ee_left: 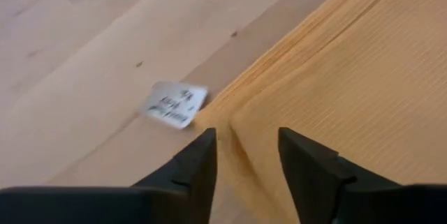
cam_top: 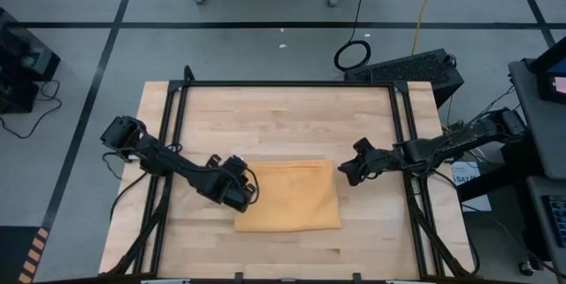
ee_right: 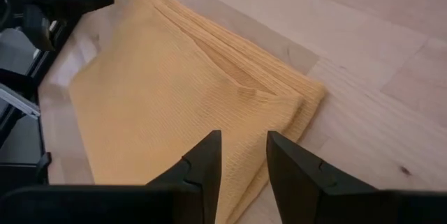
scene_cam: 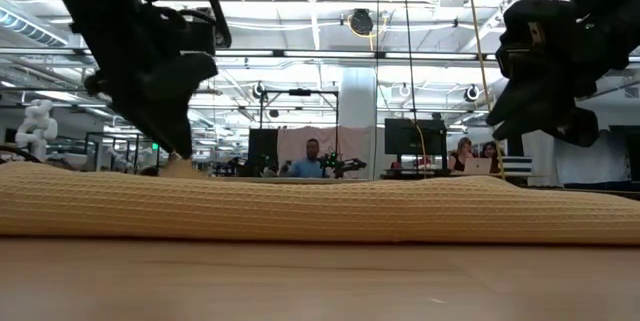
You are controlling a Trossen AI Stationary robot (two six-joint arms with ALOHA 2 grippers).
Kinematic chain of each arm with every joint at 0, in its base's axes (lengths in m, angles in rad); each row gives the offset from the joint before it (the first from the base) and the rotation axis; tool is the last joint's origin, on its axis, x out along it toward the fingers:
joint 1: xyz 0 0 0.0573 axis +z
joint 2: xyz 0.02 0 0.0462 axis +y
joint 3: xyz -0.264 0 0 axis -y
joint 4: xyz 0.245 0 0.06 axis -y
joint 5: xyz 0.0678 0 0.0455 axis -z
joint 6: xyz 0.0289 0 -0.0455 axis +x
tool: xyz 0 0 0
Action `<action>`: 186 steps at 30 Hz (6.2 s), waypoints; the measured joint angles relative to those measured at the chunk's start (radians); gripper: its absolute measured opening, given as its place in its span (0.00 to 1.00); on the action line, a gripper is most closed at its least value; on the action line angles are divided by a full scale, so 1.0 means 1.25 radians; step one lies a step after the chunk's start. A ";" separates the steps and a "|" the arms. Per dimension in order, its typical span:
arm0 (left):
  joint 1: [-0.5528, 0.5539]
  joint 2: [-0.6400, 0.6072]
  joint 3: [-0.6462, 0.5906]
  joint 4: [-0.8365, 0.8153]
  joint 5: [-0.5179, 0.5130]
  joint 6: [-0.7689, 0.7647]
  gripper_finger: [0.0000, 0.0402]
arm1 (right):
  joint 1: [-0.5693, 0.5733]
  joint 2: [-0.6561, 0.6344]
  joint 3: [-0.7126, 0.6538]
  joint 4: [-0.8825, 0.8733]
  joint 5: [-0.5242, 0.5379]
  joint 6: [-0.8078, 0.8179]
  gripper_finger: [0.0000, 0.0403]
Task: Roll towel
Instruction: Fold the yellow towel in
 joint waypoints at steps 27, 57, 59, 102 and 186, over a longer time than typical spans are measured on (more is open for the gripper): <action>-0.117 -0.080 -0.201 0.359 0.009 -0.242 0.13 | -0.003 0.021 0.000 0.145 -0.031 0.018 0.26; -0.181 -0.099 -0.246 0.575 0.213 0.021 0.10 | -0.017 0.157 0.000 0.335 -0.138 0.088 0.26; -0.185 -0.072 -0.255 0.577 0.217 0.009 0.10 | -0.017 0.157 0.000 0.336 -0.138 0.088 0.26; 0.023 -0.001 -0.093 0.919 0.216 0.260 0.10 | 0.188 0.363 0.000 0.627 -0.163 -0.433 0.00; 0.359 0.232 0.037 0.732 0.509 0.946 0.05 | 0.178 0.371 0.044 0.344 0.000 0.322 0.00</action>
